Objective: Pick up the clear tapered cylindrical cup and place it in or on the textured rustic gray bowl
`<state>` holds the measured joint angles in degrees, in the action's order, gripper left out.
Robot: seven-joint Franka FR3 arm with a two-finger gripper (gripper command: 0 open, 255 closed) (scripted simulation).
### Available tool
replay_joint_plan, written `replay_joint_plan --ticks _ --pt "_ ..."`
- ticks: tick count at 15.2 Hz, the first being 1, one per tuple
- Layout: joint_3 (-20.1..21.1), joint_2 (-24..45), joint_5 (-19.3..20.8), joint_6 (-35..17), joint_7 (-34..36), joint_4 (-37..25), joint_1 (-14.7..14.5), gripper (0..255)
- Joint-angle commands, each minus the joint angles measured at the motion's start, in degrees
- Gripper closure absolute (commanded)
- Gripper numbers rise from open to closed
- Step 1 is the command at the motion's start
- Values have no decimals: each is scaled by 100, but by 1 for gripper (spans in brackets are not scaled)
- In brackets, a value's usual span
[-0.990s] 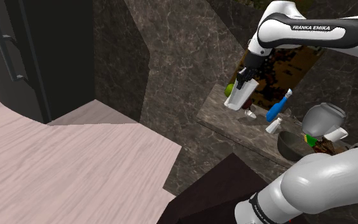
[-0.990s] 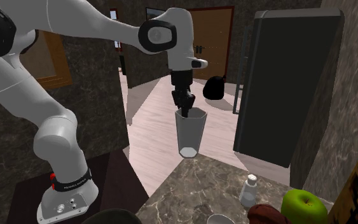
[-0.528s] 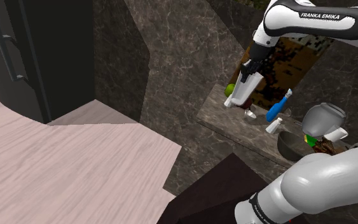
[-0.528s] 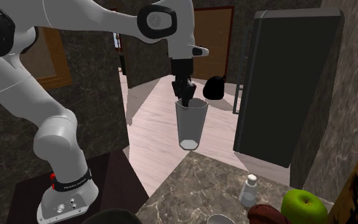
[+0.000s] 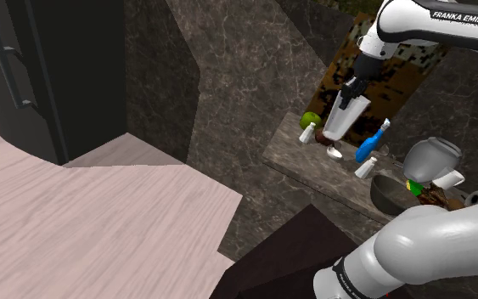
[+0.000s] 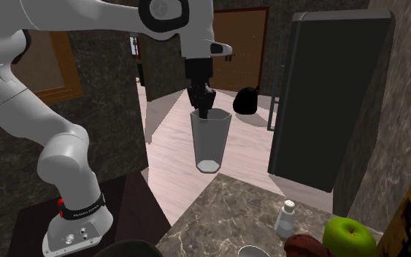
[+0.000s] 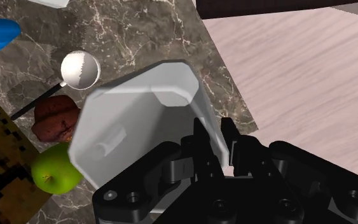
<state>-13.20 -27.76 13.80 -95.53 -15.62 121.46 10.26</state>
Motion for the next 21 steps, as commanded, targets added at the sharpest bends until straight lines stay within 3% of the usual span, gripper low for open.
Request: replay_joint_plan --ticks 1,11,21 --pt "-111 -322 113 95 -187 189 100 255" --pt "-714 -1584 736 729 -1210 570 614 255" --pt "-1471 -2330 1467 1349 -2457 307 1074 255"
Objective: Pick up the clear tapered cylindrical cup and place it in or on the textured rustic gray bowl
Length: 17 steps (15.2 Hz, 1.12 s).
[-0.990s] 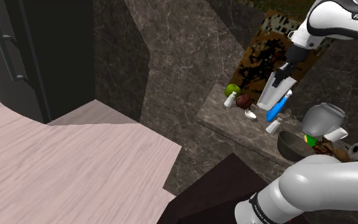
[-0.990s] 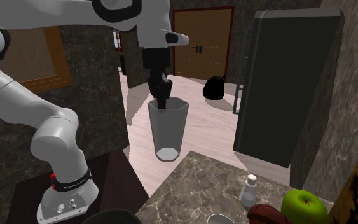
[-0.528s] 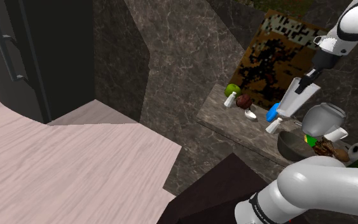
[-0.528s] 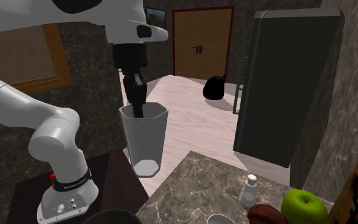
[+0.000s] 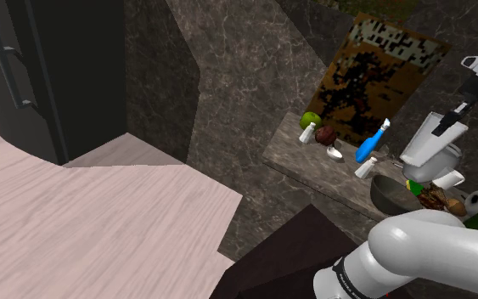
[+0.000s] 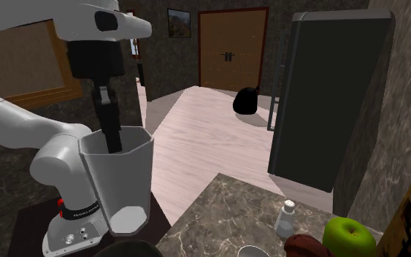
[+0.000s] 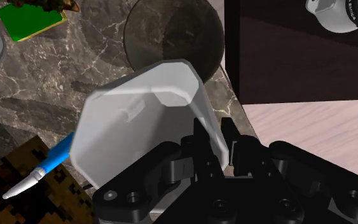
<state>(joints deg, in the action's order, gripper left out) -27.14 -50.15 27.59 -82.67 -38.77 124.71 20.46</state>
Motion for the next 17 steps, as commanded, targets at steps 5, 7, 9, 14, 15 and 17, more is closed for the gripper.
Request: replay_joint_plan --ticks 5,7,9,14,15,17 --pt "-375 -281 360 108 -528 -30 186 255" --pt "-415 -355 404 -6 -497 156 211 255" --pt "-457 -424 450 -120 -466 339 236 255" --pt "-576 -581 575 -406 -392 780 300 255" --pt "-602 -610 602 -463 -378 865 313 255" --pt "-657 -663 657 -579 -350 1034 338 255"
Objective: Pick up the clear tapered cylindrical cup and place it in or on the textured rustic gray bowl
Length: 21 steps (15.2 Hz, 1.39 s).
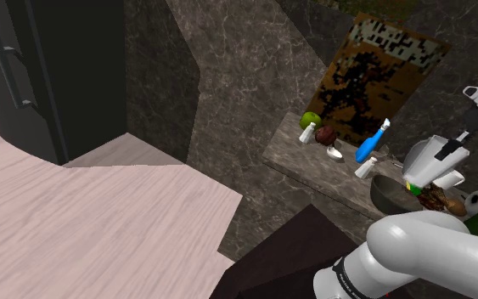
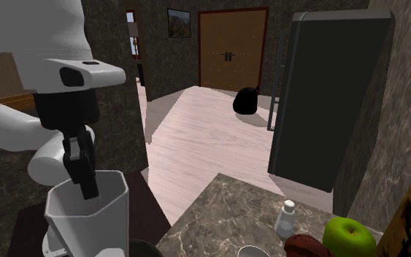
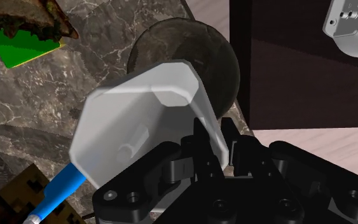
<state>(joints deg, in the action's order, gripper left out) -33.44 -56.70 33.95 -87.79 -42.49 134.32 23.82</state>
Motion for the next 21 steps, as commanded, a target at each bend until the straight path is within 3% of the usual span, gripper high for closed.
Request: replay_joint_plan --ticks 1,11,18,19,21 --pt "-55 -34 50 -125 36 155 15 255" --pt "-383 -222 371 -716 167 928 146 255" --pt "-383 -222 371 -716 167 928 146 255" --pt "-383 -223 371 -716 167 928 146 0" --pt "-383 -222 371 -716 167 928 146 0"
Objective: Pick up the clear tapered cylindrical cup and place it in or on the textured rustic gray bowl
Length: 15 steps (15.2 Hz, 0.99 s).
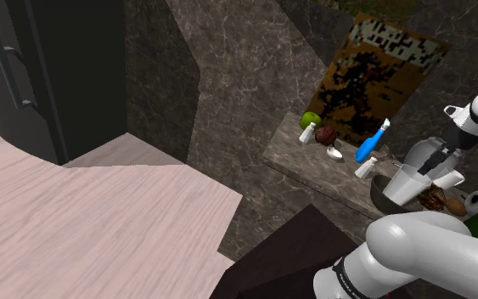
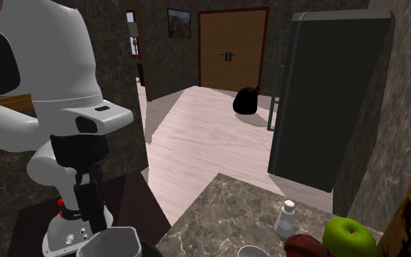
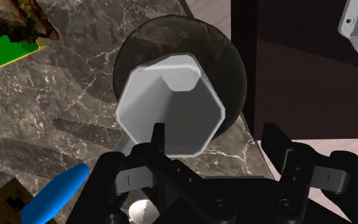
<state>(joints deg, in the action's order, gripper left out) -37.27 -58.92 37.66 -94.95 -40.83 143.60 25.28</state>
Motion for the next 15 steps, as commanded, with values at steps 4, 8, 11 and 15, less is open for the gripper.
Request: replay_joint_plan --ticks 4,8,11,15 --pt "112 14 -95 162 -20 -165 -24 0" --pt "396 100 -341 599 -77 -658 -93 0" --pt "396 100 -341 598 -77 -658 -92 0" --pt "396 100 -341 598 -77 -658 -92 0"
